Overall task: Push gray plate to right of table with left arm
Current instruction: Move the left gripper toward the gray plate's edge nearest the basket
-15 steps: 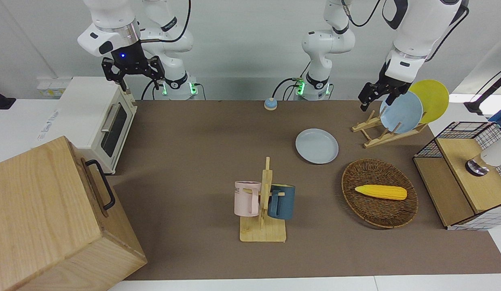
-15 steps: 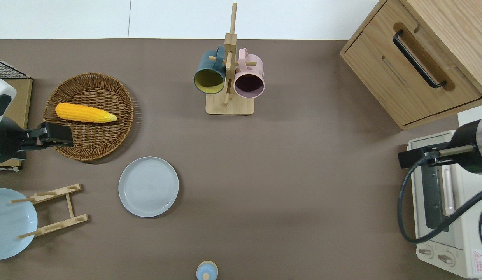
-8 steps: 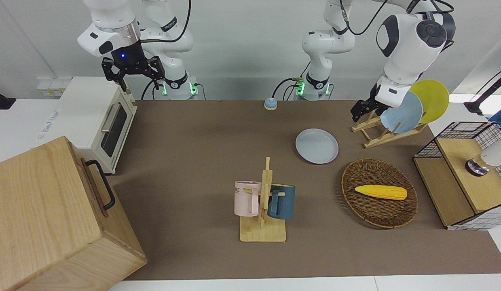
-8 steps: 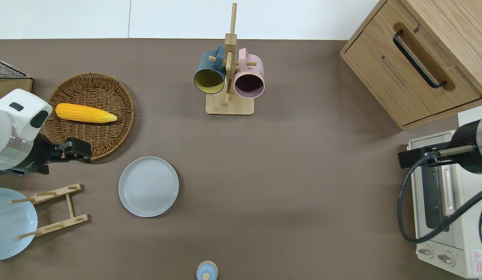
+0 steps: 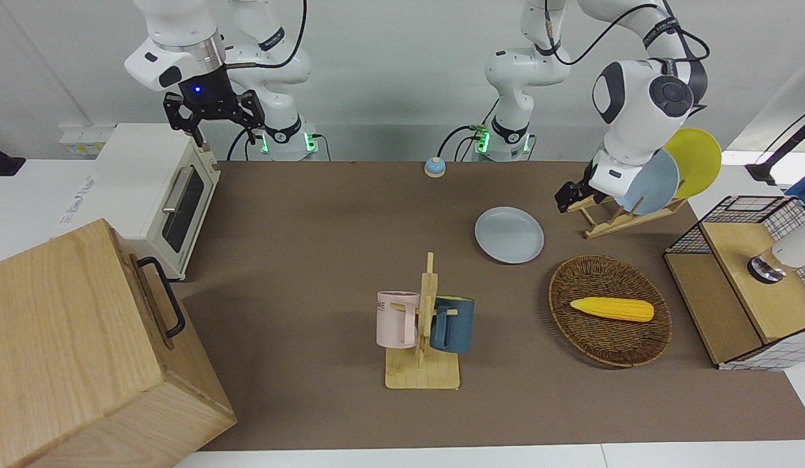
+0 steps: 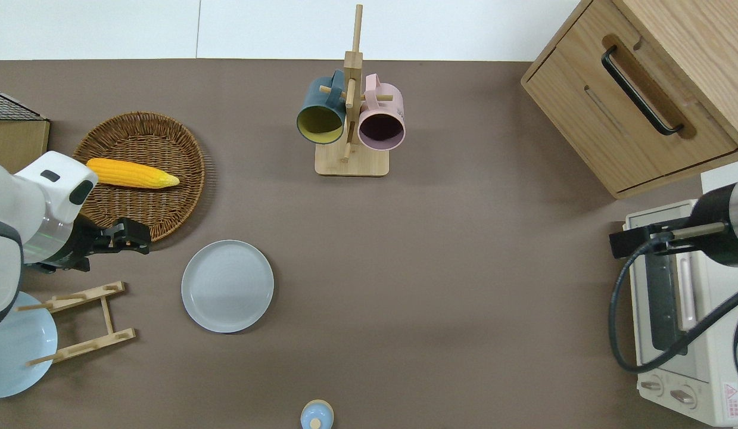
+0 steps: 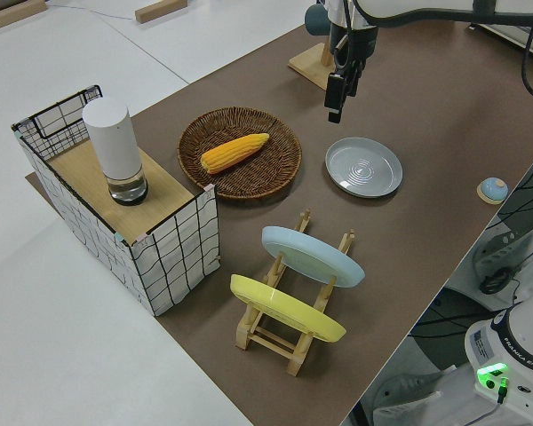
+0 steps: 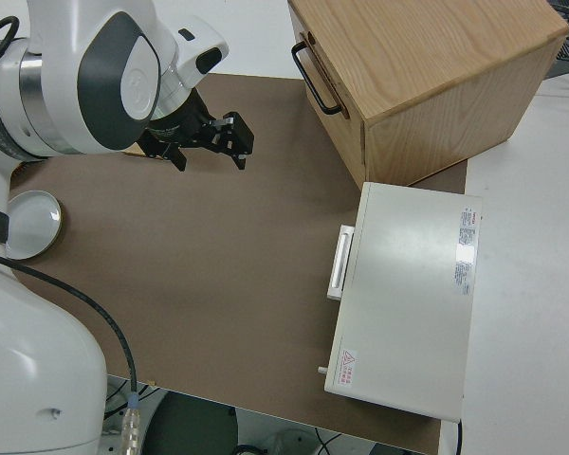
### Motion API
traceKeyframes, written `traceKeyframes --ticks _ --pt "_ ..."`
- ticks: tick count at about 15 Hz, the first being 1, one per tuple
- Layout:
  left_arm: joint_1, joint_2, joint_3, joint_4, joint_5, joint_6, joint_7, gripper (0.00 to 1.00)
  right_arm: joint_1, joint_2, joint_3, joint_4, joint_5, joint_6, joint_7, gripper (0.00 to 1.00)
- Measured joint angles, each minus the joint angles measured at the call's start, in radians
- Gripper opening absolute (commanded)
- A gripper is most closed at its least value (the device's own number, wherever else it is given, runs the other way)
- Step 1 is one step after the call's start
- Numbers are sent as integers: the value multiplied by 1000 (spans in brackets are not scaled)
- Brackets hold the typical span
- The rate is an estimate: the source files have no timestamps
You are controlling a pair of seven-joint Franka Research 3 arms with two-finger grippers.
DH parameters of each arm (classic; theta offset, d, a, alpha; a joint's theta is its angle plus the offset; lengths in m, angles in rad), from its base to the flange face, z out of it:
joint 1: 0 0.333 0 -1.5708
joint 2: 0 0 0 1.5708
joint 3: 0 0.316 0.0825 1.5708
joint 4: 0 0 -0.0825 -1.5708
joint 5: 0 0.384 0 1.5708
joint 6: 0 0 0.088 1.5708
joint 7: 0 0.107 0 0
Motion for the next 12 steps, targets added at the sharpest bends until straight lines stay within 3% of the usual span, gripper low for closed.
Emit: traceKeyframes --ticks 8,12 --pt "9 30 3 -204 -2 190 79 985 0 0 0 0 0 0 0 996" --pt "12 38 1 -239 -17 246 81 975 0 0 0 0 0 0 0 996"
